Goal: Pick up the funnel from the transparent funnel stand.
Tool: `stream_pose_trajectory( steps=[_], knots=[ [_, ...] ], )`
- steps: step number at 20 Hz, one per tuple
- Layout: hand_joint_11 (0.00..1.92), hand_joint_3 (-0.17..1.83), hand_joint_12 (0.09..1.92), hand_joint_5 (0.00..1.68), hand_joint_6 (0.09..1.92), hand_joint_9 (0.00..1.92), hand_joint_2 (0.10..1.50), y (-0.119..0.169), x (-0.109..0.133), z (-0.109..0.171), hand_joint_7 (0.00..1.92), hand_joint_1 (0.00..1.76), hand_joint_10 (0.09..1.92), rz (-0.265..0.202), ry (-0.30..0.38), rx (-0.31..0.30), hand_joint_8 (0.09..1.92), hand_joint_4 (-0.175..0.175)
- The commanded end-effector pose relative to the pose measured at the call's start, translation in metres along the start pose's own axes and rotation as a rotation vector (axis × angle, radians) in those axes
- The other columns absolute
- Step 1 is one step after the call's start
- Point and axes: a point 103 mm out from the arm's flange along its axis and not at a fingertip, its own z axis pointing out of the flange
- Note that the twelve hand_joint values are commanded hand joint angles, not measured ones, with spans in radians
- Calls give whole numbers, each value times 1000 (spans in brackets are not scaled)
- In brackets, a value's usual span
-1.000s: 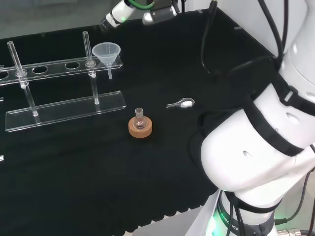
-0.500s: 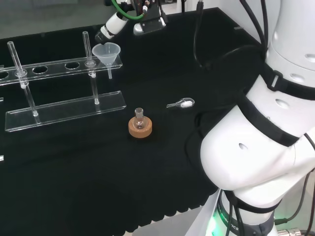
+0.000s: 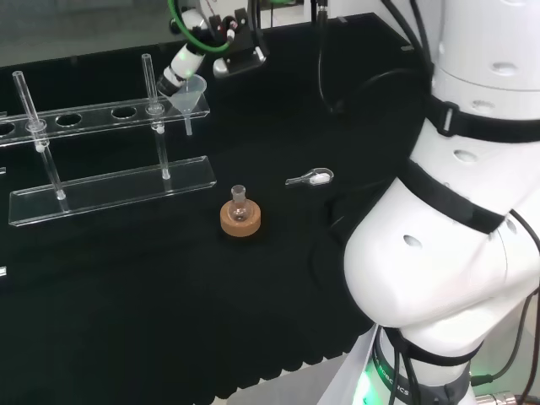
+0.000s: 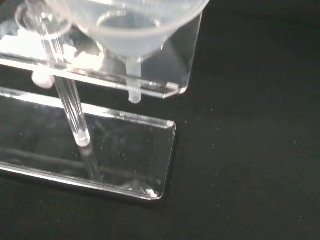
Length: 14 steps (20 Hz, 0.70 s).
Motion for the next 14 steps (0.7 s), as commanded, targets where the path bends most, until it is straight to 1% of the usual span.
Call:
stream_pose_trajectory(
  steps=[1, 3, 7, 11, 14],
  knots=[
    [0, 10, 322, 0, 87, 0, 634, 23, 11, 16, 32, 577, 87, -6, -47, 43, 87, -51],
    [0, 10, 317, 0, 87, 0, 635, 23, 12, 18, 38, 581, 87, -15, -53, 37, 87, -41],
    [0, 10, 309, 0, 87, 0, 636, 24, 8, 23, 68, 592, 87, -8, -68, 55, 87, -22],
    [0, 9, 338, 0, 87, 0, 638, 23, 7, 27, 146, 593, 87, -13, -89, 83, 87, -24],
    [0, 9, 383, 0, 87, 21, 640, 25, 5, 26, 212, 593, 87, -8, -88, 75, 135, -28]
  ],
)
